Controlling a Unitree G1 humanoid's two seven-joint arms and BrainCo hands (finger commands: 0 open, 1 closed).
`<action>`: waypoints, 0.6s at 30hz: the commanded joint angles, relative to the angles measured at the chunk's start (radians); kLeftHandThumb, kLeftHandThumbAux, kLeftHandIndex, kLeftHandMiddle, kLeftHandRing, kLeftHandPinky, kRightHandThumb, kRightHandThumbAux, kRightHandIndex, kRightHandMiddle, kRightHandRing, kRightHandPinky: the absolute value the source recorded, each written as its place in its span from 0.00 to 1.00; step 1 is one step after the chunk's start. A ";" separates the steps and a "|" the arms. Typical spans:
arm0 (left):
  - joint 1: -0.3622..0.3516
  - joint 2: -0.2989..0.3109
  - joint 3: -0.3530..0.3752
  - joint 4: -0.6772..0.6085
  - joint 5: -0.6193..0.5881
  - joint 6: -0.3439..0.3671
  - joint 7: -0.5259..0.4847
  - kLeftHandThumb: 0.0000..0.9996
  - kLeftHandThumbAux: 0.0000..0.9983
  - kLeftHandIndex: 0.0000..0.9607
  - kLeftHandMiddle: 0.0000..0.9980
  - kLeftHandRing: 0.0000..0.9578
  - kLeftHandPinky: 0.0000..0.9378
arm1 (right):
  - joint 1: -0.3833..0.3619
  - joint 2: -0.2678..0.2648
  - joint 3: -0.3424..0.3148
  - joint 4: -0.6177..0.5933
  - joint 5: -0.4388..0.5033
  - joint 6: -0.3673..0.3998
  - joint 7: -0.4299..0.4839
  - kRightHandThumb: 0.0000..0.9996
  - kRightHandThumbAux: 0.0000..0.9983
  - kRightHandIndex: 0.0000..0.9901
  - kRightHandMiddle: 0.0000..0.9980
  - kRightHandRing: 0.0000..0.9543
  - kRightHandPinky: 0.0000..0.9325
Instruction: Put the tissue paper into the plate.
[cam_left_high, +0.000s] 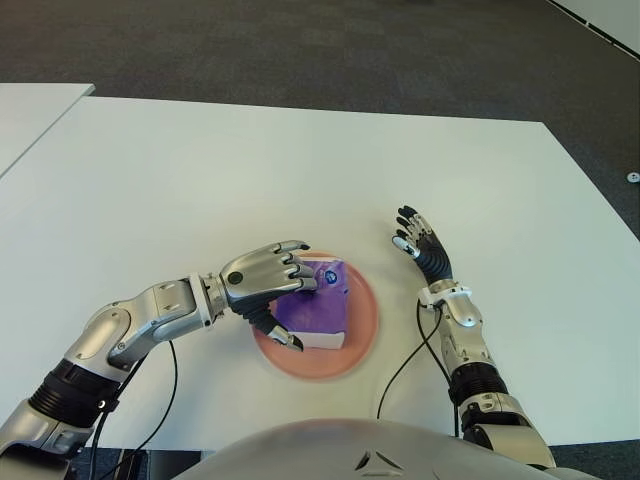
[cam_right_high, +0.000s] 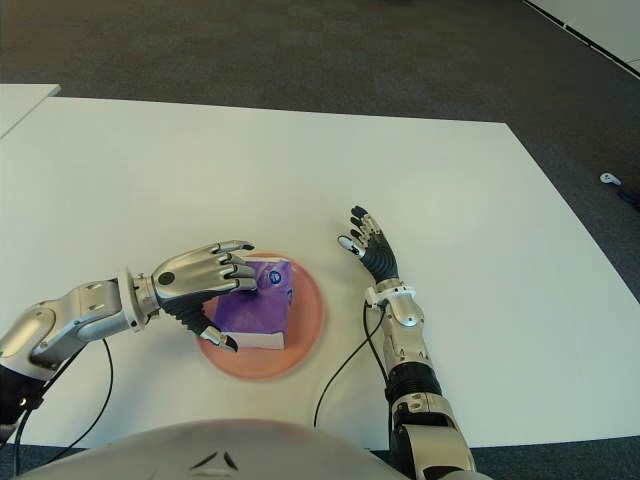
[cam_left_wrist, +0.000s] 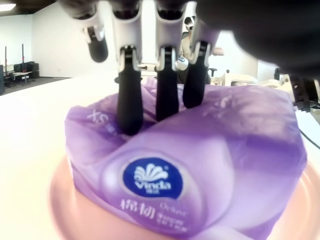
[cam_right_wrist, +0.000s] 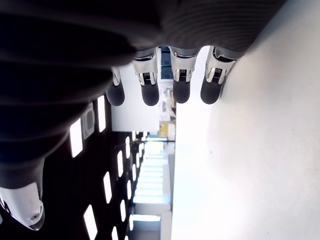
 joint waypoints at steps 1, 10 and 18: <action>0.015 0.032 -0.026 0.006 0.042 0.034 -0.071 0.09 0.15 0.00 0.00 0.00 0.00 | 0.108 0.032 0.017 0.105 -0.009 0.105 0.006 0.00 0.60 0.00 0.00 0.00 0.00; -0.019 0.109 0.034 -0.110 -0.106 0.080 -0.229 0.14 0.13 0.00 0.00 0.00 0.00 | 0.107 0.034 0.019 0.107 -0.014 0.095 0.001 0.00 0.60 0.00 0.00 0.00 0.00; -0.037 0.124 0.134 -0.044 -0.439 0.070 -0.236 0.16 0.17 0.00 0.00 0.00 0.00 | 0.106 0.035 0.022 0.107 -0.016 0.097 0.000 0.00 0.60 0.00 0.00 0.00 0.00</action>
